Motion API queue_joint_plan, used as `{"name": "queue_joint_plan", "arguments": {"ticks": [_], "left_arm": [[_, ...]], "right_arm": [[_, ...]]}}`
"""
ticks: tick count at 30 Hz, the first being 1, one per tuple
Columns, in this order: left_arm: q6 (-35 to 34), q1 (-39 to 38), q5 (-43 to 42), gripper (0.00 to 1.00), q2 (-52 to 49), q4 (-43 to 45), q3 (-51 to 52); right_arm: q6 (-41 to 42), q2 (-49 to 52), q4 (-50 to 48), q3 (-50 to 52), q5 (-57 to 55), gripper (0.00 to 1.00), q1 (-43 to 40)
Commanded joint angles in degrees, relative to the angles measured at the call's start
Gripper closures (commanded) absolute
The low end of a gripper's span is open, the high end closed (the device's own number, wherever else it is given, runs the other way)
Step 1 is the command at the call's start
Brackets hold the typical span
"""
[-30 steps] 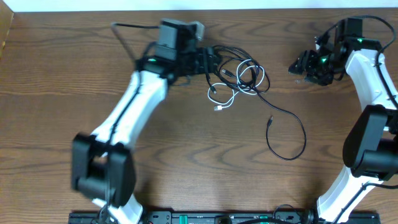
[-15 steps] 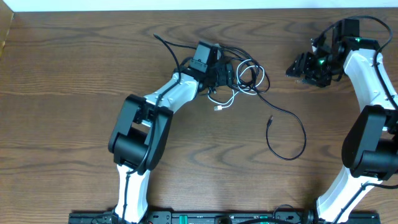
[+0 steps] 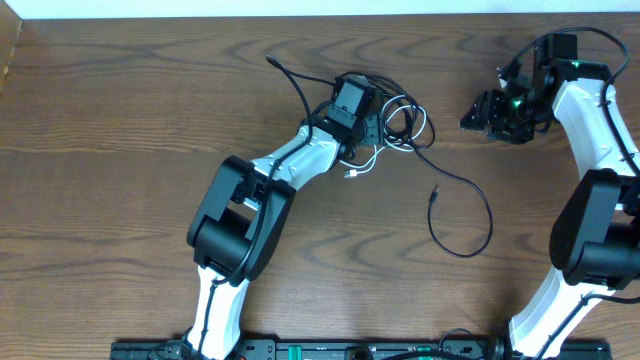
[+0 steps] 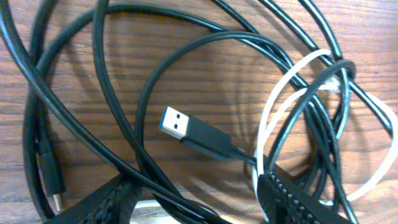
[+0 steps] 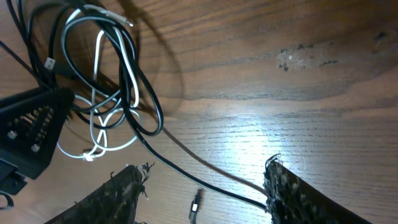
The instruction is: Untangle cables
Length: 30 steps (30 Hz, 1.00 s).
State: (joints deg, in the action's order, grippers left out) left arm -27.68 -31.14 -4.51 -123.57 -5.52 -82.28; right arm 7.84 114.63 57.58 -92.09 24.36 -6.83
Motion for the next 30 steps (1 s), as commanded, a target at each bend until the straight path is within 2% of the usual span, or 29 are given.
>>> {"name": "queue_joint_plan", "arguments": {"ticks": [1,12,14,15,16,17,23,30], "left_arm": [[-0.52,-0.24,2.82,0.37,-2.99,0.04,-0.07],[-0.50,-0.22,2.62,0.62,-5.22,-1.03,-0.09],[-0.50,-0.22,2.62,0.71,-5.22,-1.03,-0.07],[-0.48,-0.24,2.62,0.78,-5.14,-1.07,-0.09],[-0.44,-0.22,2.62,0.90,-4.96,-1.36,-0.09],[-0.20,-0.22,2.62,0.92,-4.66,-1.79,-0.09],[5.70,-0.17,2.60,0.93,1.18,-5.66,-0.09],[11.39,-0.17,1.97,0.93,14.27,-13.57,-0.09]], "right_arm": [[-1.95,-1.38,0.26,-0.90,-0.24,0.38,0.17],[-1.95,-1.38,0.20,-0.90,0.22,0.39,0.22],[-1.95,-1.38,0.22,-0.90,0.20,0.39,0.42],[-1.95,-1.38,0.22,-0.90,0.20,0.39,0.52],[-1.95,-1.38,0.17,-0.90,0.20,0.39,0.70],[-1.97,-1.38,0.09,-0.90,0.17,0.39,0.85],[-2.36,-1.38,-0.59,-0.90,0.20,0.38,1.49],[-2.36,-1.38,-1.25,-0.90,0.20,0.38,2.23]]}}
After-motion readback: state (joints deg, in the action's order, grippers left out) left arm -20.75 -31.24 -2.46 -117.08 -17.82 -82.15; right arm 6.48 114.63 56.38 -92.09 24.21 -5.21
